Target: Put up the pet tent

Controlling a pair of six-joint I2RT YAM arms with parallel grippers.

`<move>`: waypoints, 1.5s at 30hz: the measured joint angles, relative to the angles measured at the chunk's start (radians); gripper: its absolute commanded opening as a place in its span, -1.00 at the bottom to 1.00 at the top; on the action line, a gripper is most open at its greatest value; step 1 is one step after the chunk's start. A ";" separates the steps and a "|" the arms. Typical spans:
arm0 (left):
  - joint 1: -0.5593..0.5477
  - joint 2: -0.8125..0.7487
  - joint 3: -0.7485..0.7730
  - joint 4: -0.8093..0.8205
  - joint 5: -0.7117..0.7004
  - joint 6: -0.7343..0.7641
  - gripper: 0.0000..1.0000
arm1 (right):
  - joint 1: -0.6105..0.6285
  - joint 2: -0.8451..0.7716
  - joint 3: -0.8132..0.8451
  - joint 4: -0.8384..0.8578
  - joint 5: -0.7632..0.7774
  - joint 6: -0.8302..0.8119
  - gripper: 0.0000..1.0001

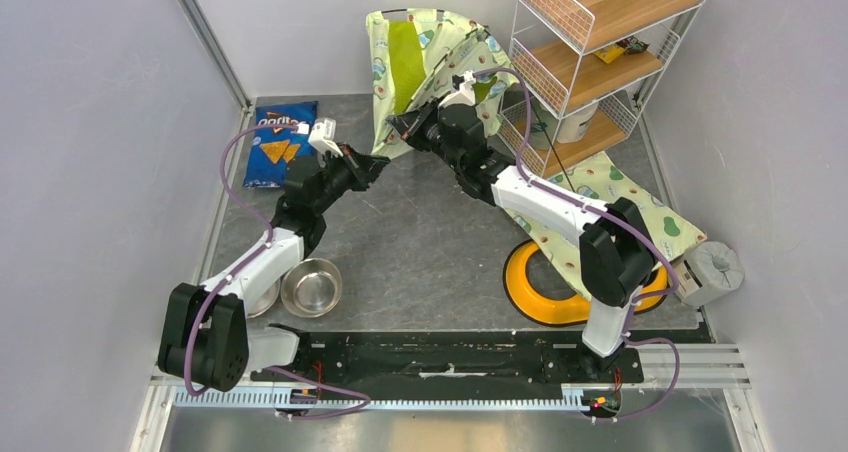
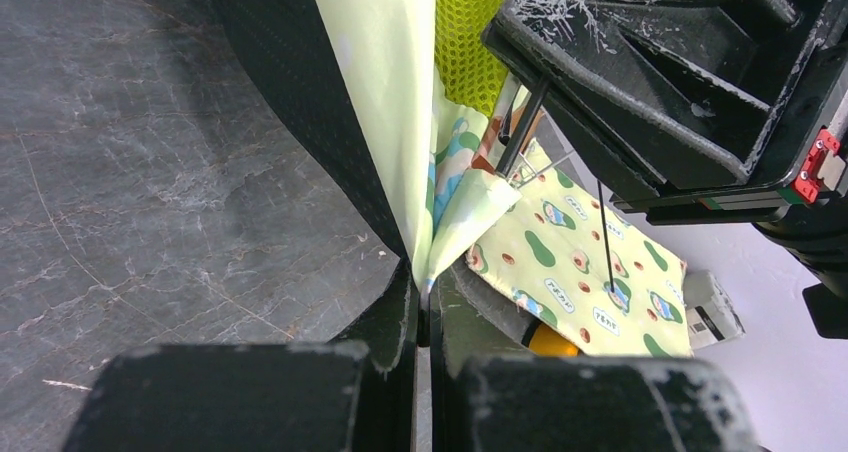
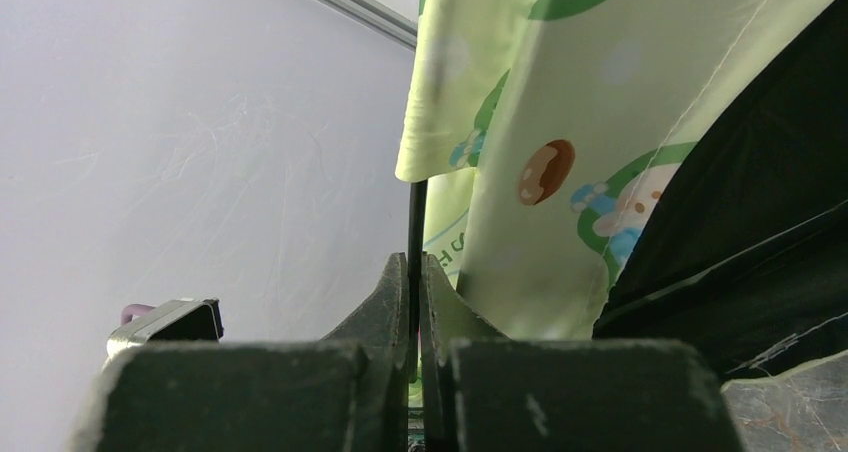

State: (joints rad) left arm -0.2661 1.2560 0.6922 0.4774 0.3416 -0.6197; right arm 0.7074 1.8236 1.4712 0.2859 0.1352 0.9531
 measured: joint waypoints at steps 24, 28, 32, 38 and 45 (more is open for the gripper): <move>0.008 0.000 0.009 -0.017 0.011 0.000 -0.96 | -0.001 0.035 0.037 -0.011 -0.008 -0.038 -1.00; 0.011 0.000 0.018 -0.031 0.014 0.000 -0.96 | -0.001 0.035 0.037 -0.010 -0.008 -0.060 -1.00; 0.012 0.000 0.023 -0.040 0.018 0.000 -0.96 | -0.001 0.035 0.037 -0.010 -0.008 -0.072 -1.00; 0.014 0.000 0.029 -0.056 0.022 0.000 -0.96 | -0.001 0.034 0.037 -0.010 -0.024 -0.075 -1.00; 0.019 0.000 0.035 -0.076 0.028 0.000 -0.96 | -0.001 0.025 0.029 -0.010 -0.055 -0.074 -1.00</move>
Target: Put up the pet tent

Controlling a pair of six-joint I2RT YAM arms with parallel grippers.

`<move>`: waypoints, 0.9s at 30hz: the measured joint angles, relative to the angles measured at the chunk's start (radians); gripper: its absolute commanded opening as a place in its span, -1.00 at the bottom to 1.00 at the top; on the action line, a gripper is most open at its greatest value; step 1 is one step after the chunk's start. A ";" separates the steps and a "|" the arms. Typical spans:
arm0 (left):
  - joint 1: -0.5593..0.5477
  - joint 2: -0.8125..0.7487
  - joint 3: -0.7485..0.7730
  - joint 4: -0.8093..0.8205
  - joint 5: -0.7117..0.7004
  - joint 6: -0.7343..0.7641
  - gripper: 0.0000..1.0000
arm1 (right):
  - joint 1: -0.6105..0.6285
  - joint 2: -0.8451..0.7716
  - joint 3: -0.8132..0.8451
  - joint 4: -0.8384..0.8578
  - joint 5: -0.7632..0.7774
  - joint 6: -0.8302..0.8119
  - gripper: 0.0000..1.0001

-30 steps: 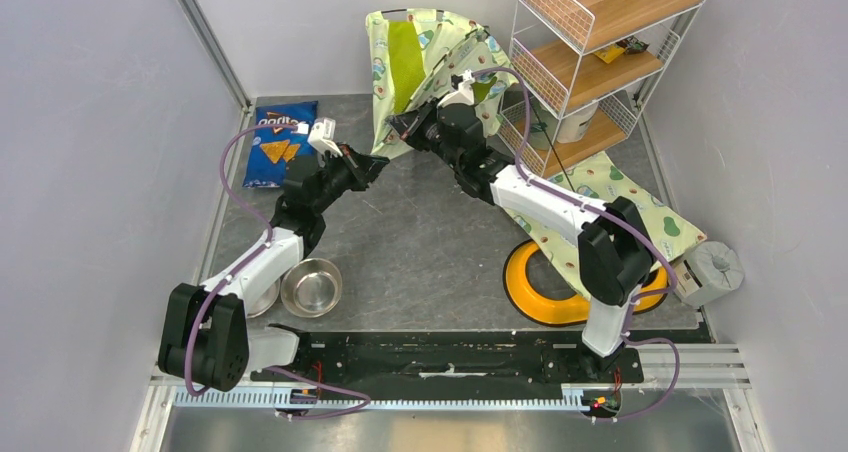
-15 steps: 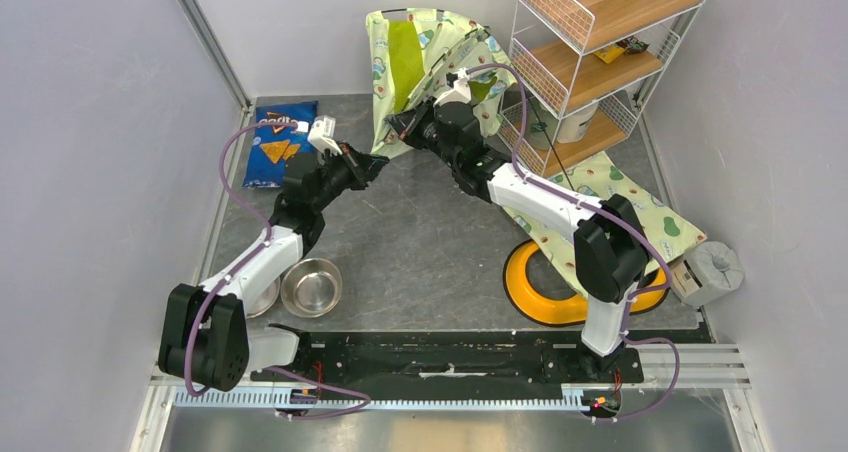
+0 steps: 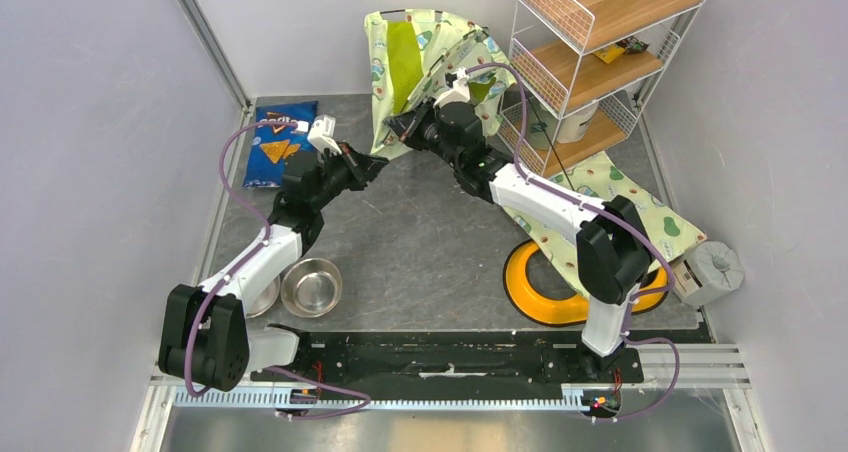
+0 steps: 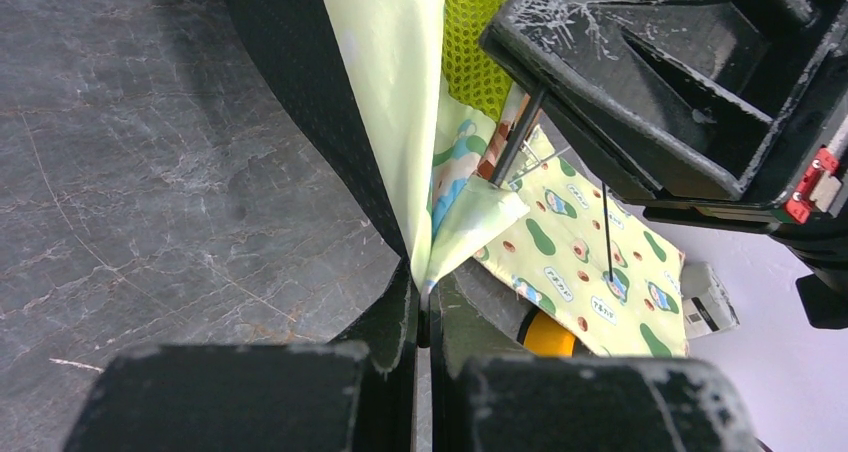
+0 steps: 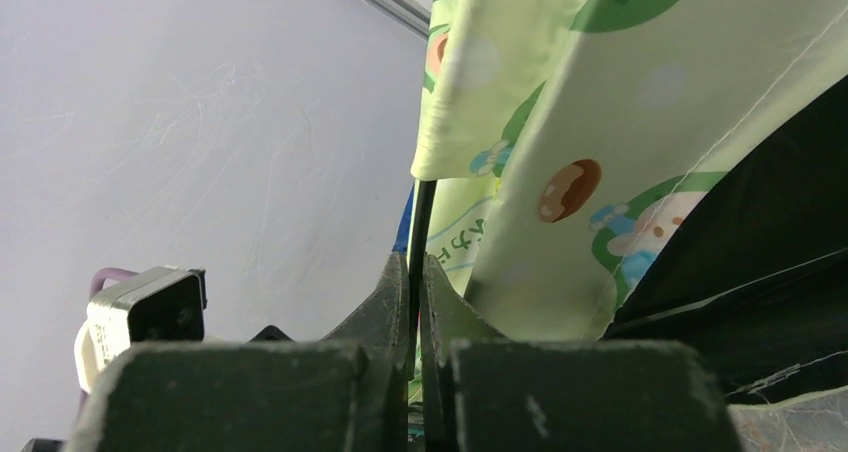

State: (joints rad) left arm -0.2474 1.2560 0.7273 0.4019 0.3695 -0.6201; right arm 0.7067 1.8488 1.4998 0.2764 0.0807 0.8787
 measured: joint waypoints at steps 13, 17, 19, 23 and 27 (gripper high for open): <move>0.001 0.000 0.001 -0.008 0.003 0.000 -0.96 | 0.000 -0.022 -0.021 -0.003 -0.007 -0.016 -1.00; 0.001 0.000 0.001 -0.009 0.003 0.000 -0.96 | 0.000 -0.022 -0.021 -0.006 -0.005 -0.023 -1.00; 0.001 0.000 0.001 -0.009 0.003 0.000 -0.96 | 0.000 -0.023 -0.021 -0.009 -0.004 -0.029 -1.00; 0.001 0.000 0.001 -0.008 0.003 0.000 -0.96 | 0.001 -0.032 -0.021 -0.019 0.002 -0.039 -1.00; 0.001 0.000 0.001 -0.006 0.003 0.000 -0.96 | 0.003 -0.039 -0.022 -0.023 0.003 -0.042 -1.00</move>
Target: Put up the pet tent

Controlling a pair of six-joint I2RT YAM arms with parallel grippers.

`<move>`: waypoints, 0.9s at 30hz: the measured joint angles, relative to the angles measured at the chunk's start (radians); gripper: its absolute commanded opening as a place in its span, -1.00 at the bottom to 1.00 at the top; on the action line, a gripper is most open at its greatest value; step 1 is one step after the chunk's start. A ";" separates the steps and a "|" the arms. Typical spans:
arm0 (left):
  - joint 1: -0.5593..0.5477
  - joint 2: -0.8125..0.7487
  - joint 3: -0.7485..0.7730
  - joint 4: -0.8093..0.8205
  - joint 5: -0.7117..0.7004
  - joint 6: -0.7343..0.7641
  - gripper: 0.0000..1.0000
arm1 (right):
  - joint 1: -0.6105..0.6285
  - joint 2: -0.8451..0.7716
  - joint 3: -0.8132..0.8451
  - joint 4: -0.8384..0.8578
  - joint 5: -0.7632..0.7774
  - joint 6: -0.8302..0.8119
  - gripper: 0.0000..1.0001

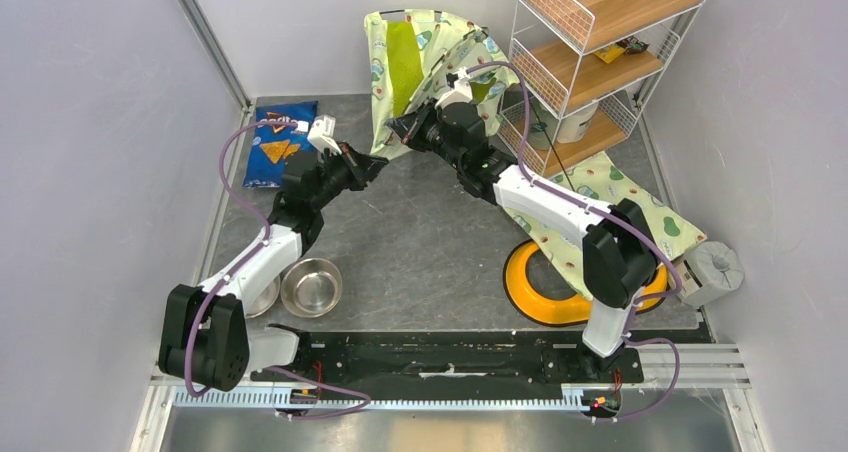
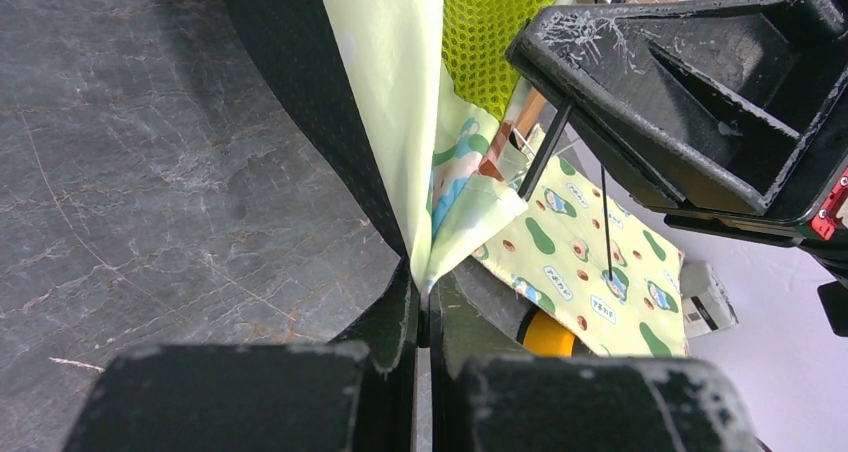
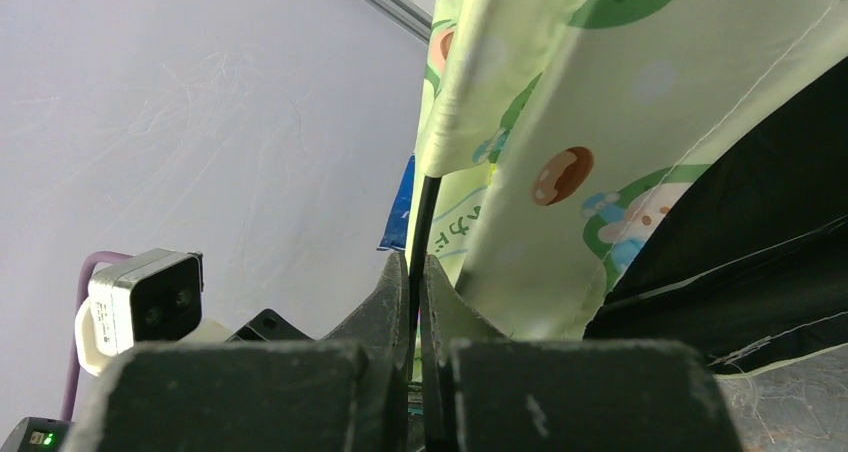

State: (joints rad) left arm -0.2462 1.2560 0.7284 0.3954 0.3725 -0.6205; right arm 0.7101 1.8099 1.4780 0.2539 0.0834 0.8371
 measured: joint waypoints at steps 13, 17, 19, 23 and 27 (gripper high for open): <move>0.005 0.000 0.000 -0.006 0.025 0.000 -0.96 | 0.008 0.011 0.000 0.002 -0.006 0.000 -1.00; 0.005 0.000 0.000 -0.009 0.034 0.000 -0.96 | 0.026 0.023 0.000 0.014 0.011 -0.002 -1.00; 0.008 0.000 0.000 -0.012 0.044 0.000 -0.96 | 0.035 0.024 0.000 0.014 0.019 -0.003 -1.00; 0.011 -0.003 0.000 -0.016 0.057 0.000 -0.96 | 0.048 0.024 0.000 0.020 0.032 -0.005 -1.00; 0.013 -0.008 0.000 -0.020 0.075 0.000 -0.96 | 0.057 0.024 0.000 0.018 0.049 -0.021 -1.00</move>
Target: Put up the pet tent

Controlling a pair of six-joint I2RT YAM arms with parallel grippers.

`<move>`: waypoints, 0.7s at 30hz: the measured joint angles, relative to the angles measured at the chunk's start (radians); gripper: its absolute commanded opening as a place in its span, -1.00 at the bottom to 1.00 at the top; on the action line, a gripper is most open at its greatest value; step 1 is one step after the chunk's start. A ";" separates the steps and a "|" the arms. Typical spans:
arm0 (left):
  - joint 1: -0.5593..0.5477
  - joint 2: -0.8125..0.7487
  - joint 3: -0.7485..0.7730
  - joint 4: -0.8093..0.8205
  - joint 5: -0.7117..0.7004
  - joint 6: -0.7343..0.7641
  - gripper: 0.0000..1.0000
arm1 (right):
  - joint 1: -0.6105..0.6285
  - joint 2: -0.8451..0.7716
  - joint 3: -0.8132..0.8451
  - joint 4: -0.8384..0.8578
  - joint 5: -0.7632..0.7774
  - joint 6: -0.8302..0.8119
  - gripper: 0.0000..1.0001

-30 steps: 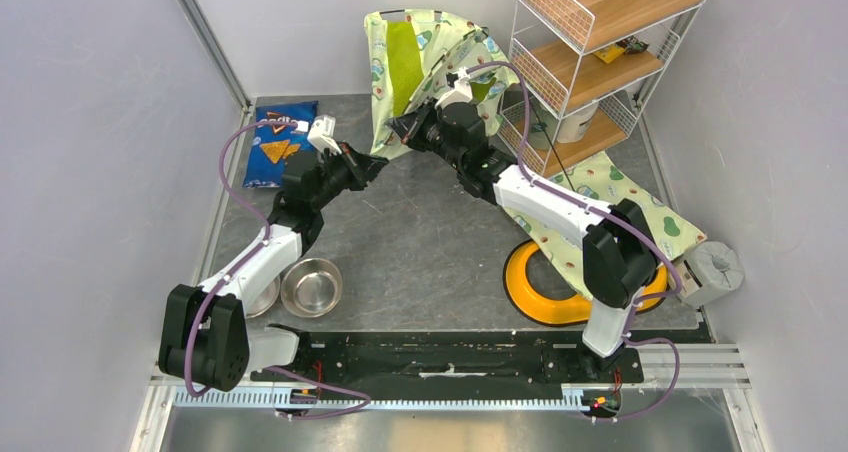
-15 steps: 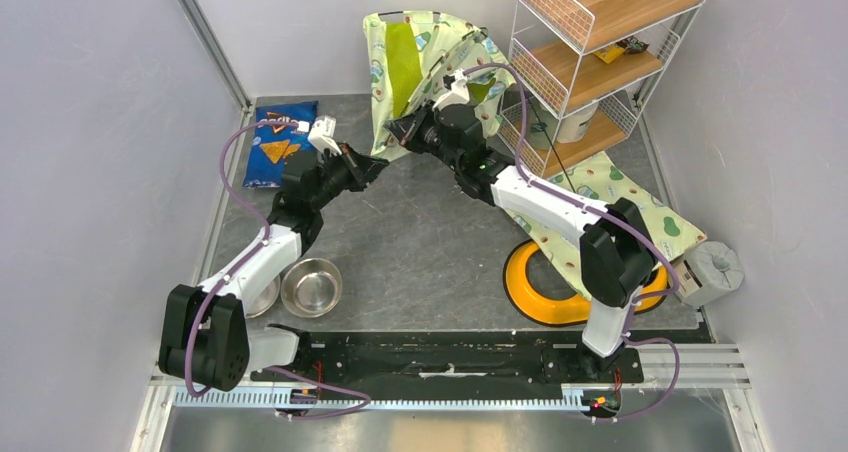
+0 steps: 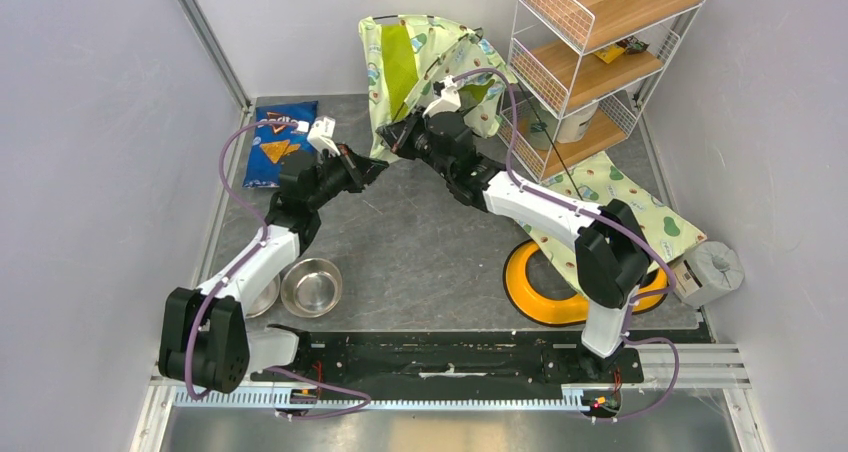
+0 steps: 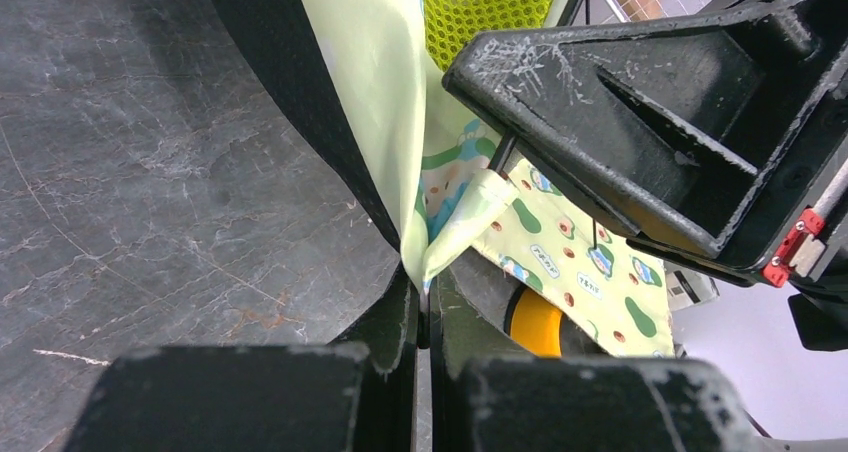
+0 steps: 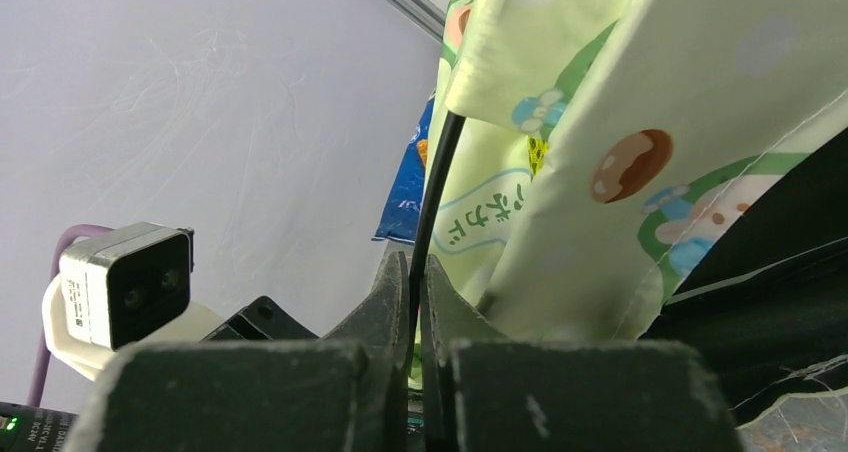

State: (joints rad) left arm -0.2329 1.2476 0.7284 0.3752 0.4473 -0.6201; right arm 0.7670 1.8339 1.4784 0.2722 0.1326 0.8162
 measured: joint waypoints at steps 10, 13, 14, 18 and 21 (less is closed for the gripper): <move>0.002 -0.024 0.000 -0.004 0.026 0.000 -0.96 | 0.013 0.000 0.000 -0.003 0.031 -0.031 -1.00; 0.002 -0.025 0.000 -0.007 0.029 0.001 -0.96 | 0.017 0.000 0.000 -0.002 0.022 -0.041 -1.00; 0.002 -0.026 0.000 -0.008 0.030 0.001 -0.96 | 0.019 0.000 0.000 0.000 0.018 -0.045 -1.00; 0.003 -0.026 0.000 -0.017 0.034 0.001 -0.96 | 0.029 0.000 -0.008 0.012 -0.002 -0.064 -1.00; 0.003 -0.027 0.000 -0.045 0.038 0.007 -0.94 | 0.031 0.000 -0.025 0.016 -0.004 -0.070 -1.00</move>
State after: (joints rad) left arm -0.2302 1.2209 0.7284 0.3305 0.4850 -0.6128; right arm 0.7979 1.8336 1.4536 0.2886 0.1284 0.7464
